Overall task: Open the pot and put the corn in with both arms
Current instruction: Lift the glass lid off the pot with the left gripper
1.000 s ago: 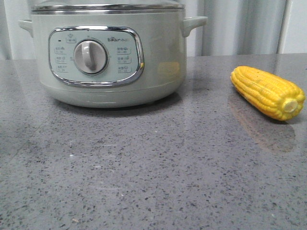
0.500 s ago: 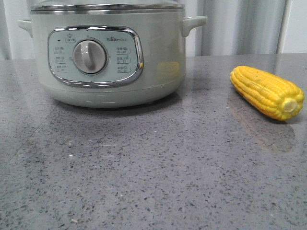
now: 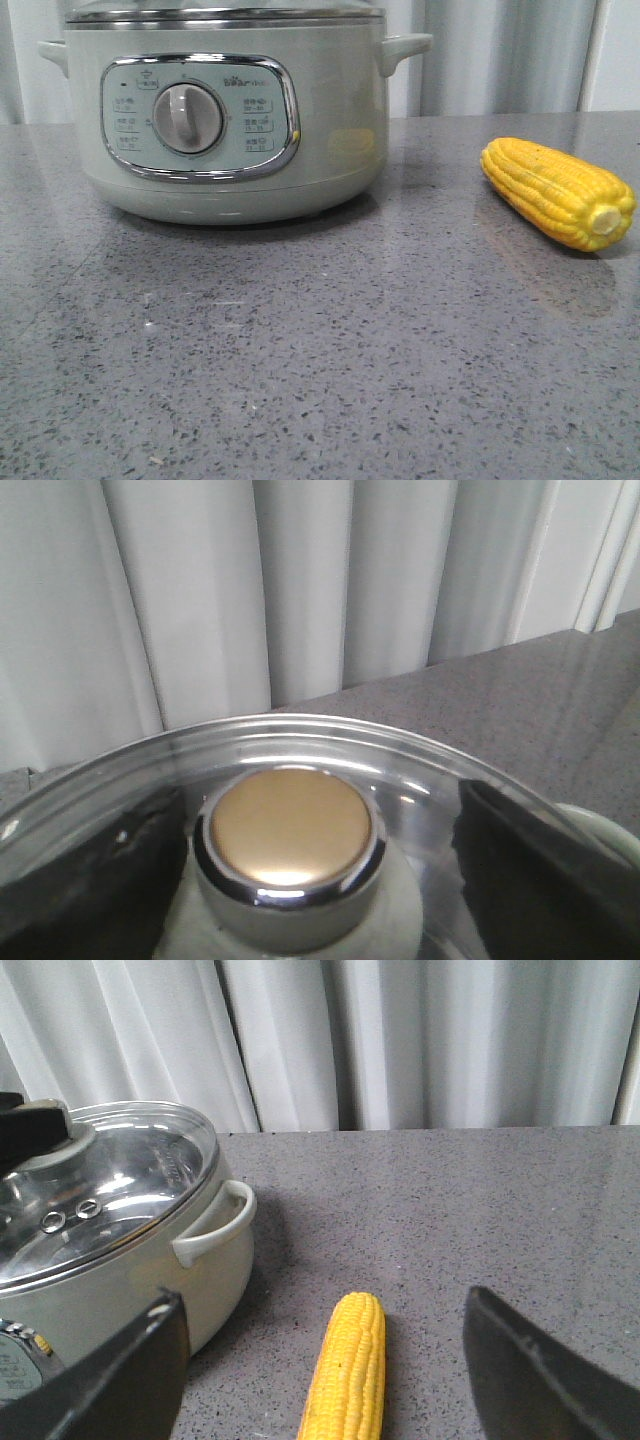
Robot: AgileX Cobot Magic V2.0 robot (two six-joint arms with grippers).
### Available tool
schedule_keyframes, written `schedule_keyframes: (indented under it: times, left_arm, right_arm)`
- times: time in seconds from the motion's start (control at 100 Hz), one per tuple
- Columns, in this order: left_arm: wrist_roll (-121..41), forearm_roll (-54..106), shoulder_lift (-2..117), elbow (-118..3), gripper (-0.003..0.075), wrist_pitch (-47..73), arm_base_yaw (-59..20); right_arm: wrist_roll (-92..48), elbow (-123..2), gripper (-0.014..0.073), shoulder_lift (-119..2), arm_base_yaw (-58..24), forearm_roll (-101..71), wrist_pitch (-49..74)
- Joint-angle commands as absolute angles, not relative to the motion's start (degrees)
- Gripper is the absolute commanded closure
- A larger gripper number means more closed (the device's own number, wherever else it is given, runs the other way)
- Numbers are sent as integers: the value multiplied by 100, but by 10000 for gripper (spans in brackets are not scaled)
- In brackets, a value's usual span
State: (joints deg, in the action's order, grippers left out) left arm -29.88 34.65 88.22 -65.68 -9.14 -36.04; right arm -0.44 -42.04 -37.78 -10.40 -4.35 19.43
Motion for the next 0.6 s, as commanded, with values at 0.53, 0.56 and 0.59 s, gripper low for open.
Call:
schedule_keyframes:
  times: [0.53, 0.56, 0.59]
  left_arm:
    - [-2975, 3554, 8439, -6878, 614, -1218, -3599]
    - [-2975, 3543, 8391, -6883, 629, -1218, -3599]
    - [-2975, 3543, 8318, -6907, 639, -1218, -3599]
  right_arm:
    - [-67, -4420, 120, -3812, -1017, -389, 1571]
    - [-67, -4420, 120, -3812, -1017, -389, 1571]
    - [-67, -4420, 120, -3812, -1017, -389, 1571]
